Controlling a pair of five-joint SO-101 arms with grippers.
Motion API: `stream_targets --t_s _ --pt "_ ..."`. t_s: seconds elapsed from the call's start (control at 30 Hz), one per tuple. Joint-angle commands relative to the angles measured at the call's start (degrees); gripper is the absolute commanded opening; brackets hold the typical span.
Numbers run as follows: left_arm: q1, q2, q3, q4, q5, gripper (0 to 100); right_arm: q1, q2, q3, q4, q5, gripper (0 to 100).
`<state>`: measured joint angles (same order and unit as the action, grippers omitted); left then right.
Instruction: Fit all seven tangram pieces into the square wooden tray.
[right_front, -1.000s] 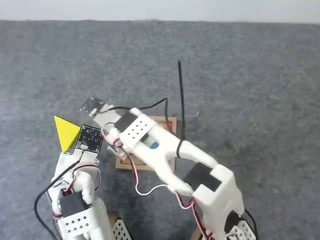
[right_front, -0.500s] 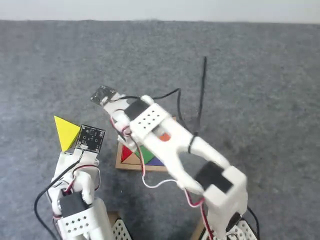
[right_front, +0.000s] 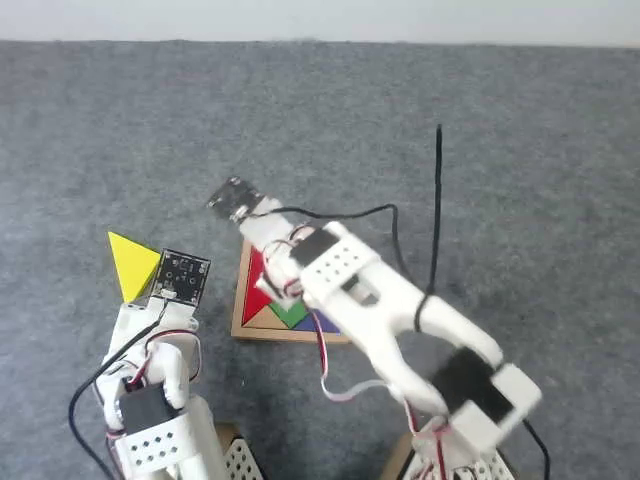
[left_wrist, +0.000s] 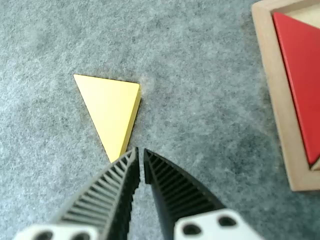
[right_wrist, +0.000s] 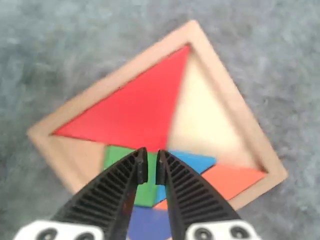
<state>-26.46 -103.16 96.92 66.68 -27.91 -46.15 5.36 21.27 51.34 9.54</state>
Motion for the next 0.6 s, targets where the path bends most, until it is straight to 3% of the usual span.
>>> stream_targets --t_s 0.0,0.27,0.57 --pt "-0.18 -0.97 -0.57 -0.44 -0.44 1 3.03 6.37 -8.26 -1.19 4.48 4.8" --pt "-0.18 -0.97 -0.48 -0.44 -0.44 1 2.77 10.77 -9.85 2.77 7.47 4.8" --pt "-0.18 -0.97 -0.48 -0.44 -0.44 1 2.95 5.41 -9.41 7.87 8.97 4.6"
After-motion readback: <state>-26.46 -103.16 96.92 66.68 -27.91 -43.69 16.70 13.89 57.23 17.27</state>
